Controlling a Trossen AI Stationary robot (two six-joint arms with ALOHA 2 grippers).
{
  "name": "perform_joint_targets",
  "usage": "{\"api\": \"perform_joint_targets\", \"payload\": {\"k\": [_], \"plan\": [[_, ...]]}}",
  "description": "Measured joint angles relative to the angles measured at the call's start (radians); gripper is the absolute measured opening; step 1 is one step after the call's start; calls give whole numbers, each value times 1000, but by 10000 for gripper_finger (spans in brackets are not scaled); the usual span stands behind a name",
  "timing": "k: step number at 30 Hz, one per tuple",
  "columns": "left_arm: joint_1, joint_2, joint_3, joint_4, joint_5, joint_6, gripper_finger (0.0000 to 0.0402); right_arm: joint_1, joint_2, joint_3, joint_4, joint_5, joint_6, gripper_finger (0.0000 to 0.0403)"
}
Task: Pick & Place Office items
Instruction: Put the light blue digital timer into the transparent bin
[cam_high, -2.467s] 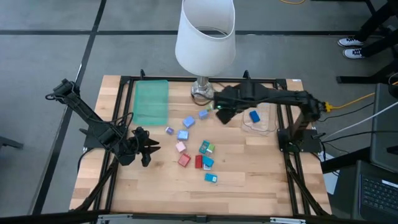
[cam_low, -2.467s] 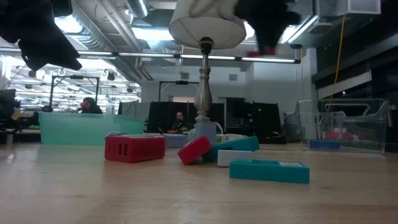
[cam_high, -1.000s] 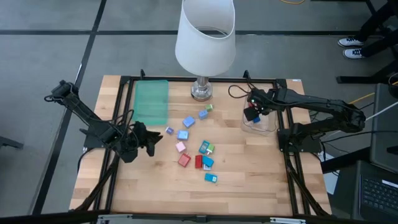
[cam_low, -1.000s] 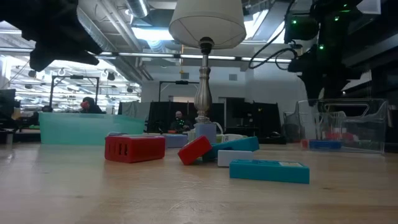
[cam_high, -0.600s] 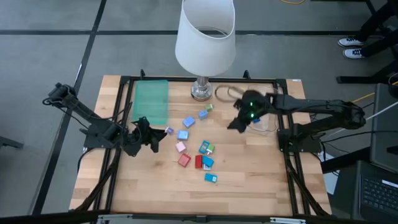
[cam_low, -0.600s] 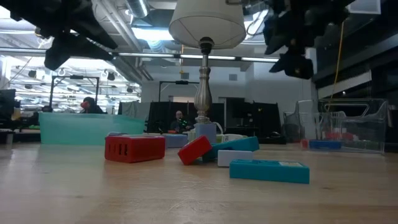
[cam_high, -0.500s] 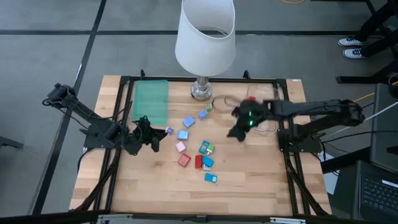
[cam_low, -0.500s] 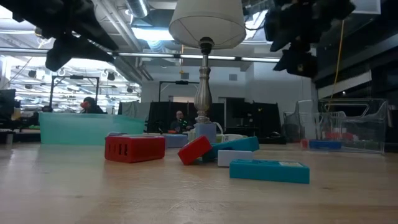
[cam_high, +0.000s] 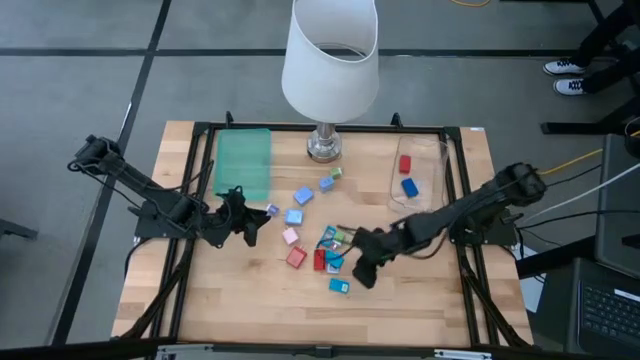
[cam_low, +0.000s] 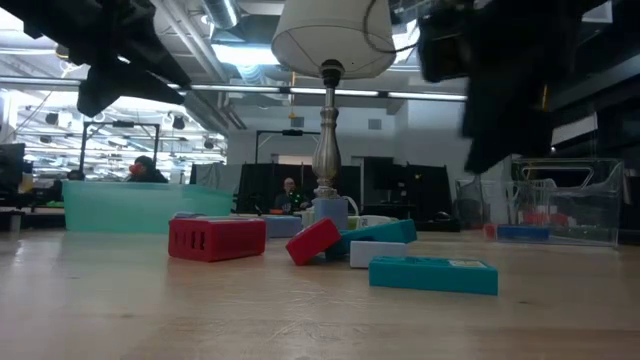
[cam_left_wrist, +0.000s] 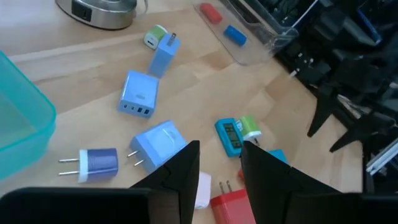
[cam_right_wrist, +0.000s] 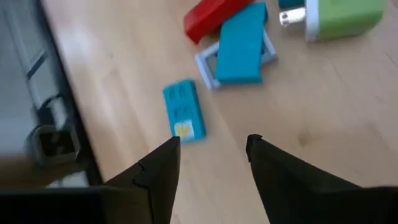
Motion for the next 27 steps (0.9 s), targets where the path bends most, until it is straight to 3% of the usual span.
{"api": "perform_joint_targets", "payload": {"k": [5, 12, 19, 27], "plan": [[0, 1, 0, 1, 43, 65, 113, 3, 146, 159, -67, 79, 49, 194], [0, 1, 0, 0, 52, 133, 113, 42, 299, 325, -254, 7, 33, 194], [-1, 1, 0, 0, 96, 190, 113, 124, 325, 377, -250, 12, 99, 194], [-1, 1, 0, 0, 95, 220, 113, 122, 333, 378, -267, 26, 99, 194]]}}
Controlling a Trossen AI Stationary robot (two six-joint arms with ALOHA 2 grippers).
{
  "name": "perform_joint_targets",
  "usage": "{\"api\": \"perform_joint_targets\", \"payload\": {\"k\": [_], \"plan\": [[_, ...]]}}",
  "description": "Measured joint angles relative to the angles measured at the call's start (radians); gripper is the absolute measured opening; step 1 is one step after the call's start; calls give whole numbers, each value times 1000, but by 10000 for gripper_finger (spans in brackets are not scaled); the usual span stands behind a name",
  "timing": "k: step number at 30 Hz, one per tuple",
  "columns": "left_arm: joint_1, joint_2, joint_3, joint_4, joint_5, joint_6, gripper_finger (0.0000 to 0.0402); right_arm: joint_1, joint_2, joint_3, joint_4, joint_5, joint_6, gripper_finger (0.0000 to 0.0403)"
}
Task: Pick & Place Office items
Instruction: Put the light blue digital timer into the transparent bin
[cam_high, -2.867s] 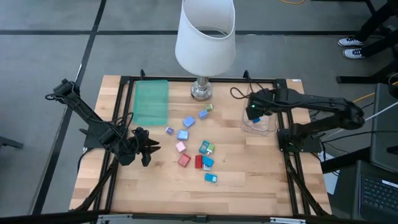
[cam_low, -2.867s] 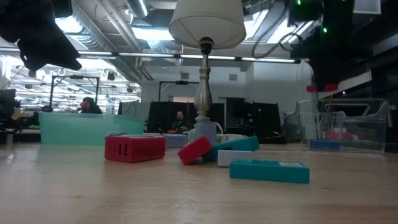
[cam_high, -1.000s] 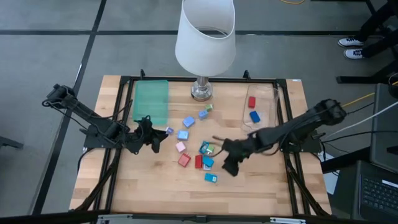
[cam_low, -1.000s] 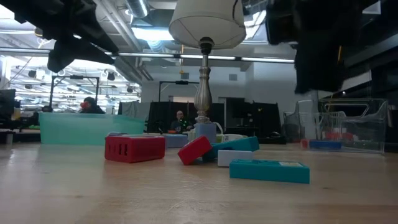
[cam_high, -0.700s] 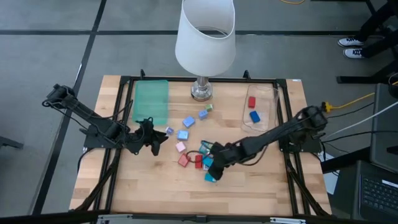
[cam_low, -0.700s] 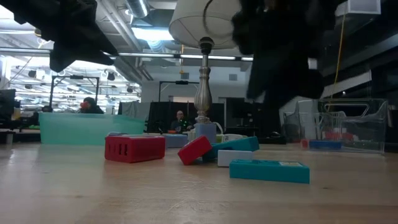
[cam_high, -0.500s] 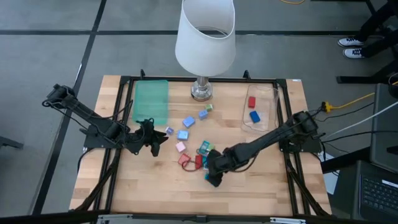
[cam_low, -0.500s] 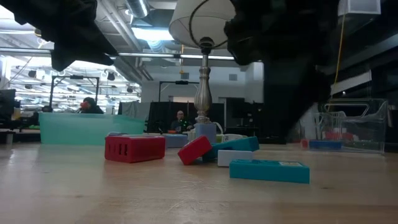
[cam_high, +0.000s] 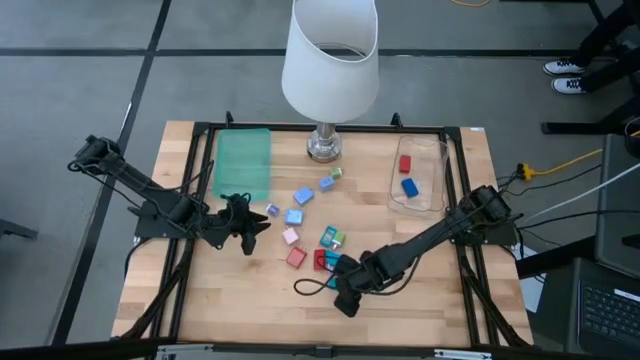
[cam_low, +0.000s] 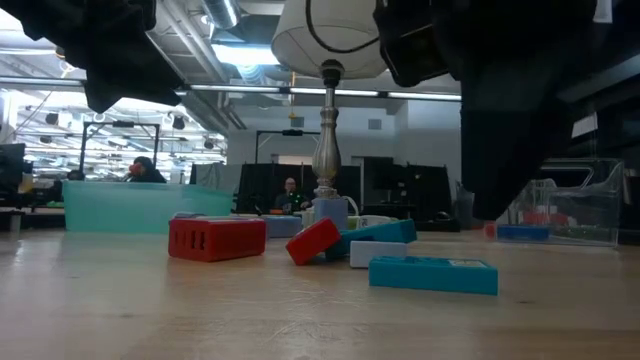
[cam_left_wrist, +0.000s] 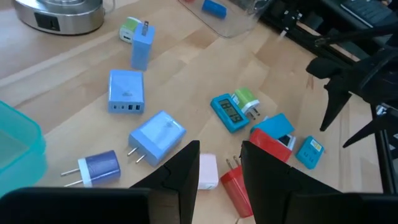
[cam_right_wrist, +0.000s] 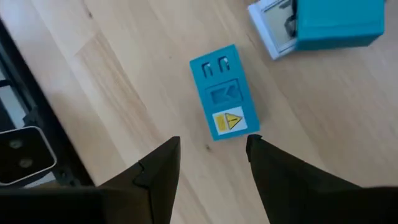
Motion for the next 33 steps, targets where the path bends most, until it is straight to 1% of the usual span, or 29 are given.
{"api": "perform_joint_targets", "payload": {"k": [5, 8, 15, 19, 23, 26, 33], "plan": [[0, 0, 0, -1, 0, 7, 113, -4, 26, -1, 29, 18, -120, 194], [0, 0, 0, -2, 0, 7, 113, -4, 33, -1, 46, 18, -152, 194], [0, 0, 0, -2, -1, 19, 113, -14, 34, -1, 73, 27, -163, 194], [0, 0, 0, -2, 0, 31, 113, -17, 68, -2, 79, 19, -183, 194], [0, 6, 0, 0, 7, 30, 113, -18, 119, 3, 151, -36, -183, 194], [0, 19, 1, -2, 17, 31, 113, -20, 147, 6, 157, -51, -180, 194], [0, 77, 1, 0, 68, 26, 113, -41, 147, 5, 163, -72, -158, 194]]}}
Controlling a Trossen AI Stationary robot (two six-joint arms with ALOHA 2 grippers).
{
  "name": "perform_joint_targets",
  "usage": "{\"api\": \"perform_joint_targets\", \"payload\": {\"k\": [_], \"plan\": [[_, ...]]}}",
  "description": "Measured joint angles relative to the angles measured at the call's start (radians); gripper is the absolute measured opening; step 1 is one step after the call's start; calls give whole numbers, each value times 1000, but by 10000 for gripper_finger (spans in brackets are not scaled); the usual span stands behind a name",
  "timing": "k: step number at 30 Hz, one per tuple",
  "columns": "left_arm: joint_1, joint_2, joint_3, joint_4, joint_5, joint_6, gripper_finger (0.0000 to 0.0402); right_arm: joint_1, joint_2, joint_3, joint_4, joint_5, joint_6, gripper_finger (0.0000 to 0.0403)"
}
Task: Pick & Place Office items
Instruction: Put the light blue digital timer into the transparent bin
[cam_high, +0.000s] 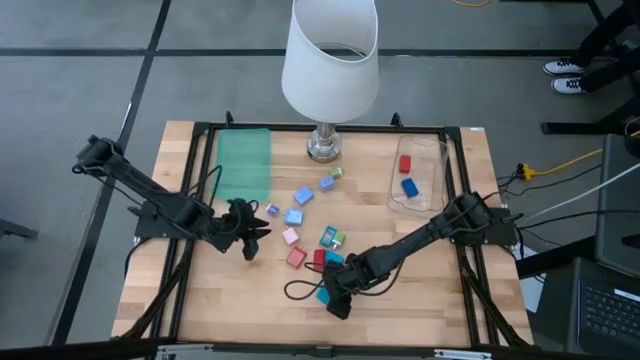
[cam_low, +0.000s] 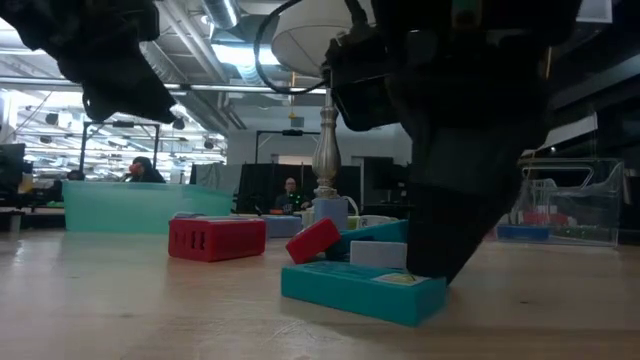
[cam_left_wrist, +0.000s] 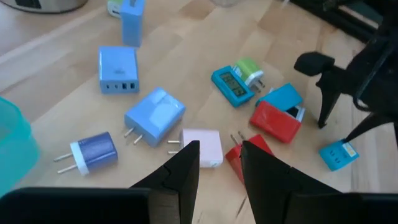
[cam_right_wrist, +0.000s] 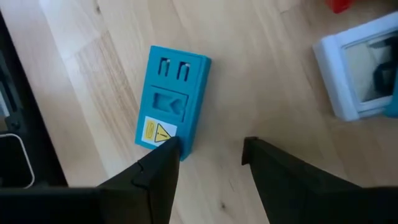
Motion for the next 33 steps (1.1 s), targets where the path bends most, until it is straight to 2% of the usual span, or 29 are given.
{"api": "perform_joint_targets", "payload": {"k": [9, 12, 16, 21, 30, 33], "plan": [[1, 43, 0, 109, 7, 41, 113, -10, -122, -13, -30, 20, 81, 194], [8, 34, 0, 123, -8, 51, 113, -6, -184, -10, -42, 79, 82, 194], [17, 33, 0, 139, -23, 69, 113, -14, -260, -8, -120, 192, 75, 194], [40, 32, 0, 142, -26, 87, 113, -71, -251, -10, -249, 188, 29, 194], [62, 32, 0, 142, -23, 86, 113, -190, -244, -8, -39, 172, 55, 194], [62, 32, 0, 147, 71, 46, 113, -206, -245, -8, 36, 175, 50, 194]]}}
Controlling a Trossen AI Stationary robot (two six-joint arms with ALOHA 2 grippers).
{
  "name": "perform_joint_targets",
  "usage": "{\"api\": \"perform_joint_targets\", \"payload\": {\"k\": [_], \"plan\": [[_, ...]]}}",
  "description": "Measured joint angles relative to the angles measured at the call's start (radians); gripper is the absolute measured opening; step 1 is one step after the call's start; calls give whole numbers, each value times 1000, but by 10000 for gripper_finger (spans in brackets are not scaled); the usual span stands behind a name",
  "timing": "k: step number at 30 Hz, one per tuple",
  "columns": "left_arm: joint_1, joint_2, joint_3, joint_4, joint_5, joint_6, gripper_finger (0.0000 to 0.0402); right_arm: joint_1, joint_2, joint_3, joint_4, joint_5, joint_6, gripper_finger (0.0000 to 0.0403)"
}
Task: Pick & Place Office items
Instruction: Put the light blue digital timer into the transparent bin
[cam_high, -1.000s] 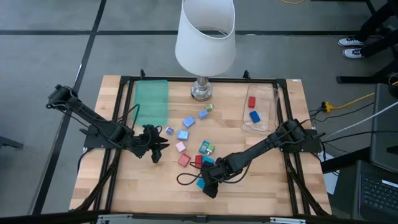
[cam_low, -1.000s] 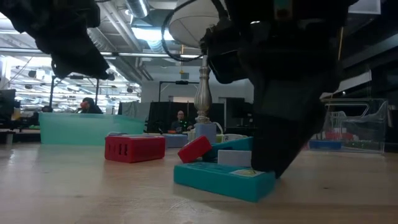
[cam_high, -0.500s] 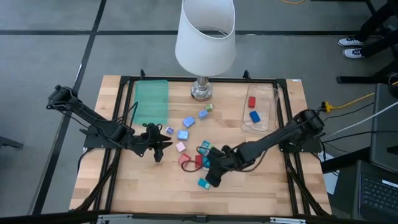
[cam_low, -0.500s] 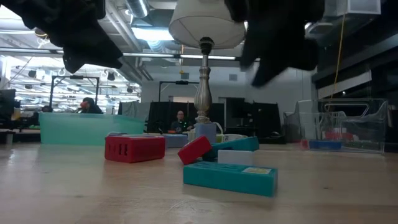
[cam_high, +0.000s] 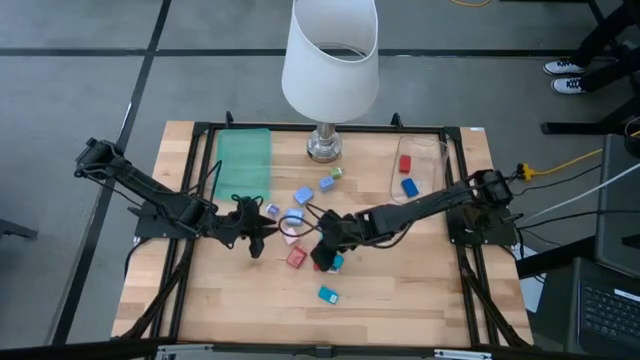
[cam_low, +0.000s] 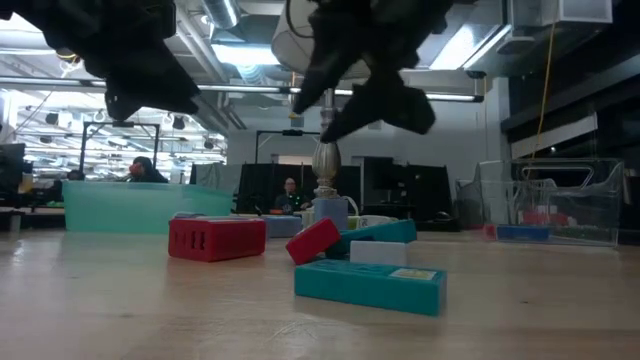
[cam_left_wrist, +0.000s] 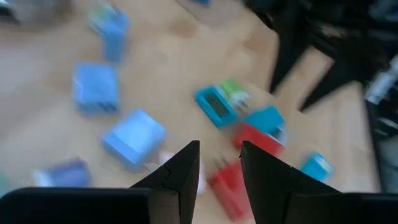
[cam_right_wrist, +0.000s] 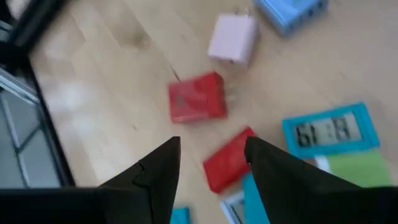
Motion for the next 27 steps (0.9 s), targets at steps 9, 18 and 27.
{"api": "perform_joint_targets", "payload": {"k": [9, 18, 27], "plan": [[-23, 0, -1, 11, 83, -73, 113, -25, 0, 0, 62, 47, -44, 194], [37, 3, -1, 37, 86, -146, 113, -92, -1, 0, 96, -167, -58, 194], [202, 141, 26, 193, 305, -174, 132, -207, -49, 2, 147, -251, -187, 194]]}}
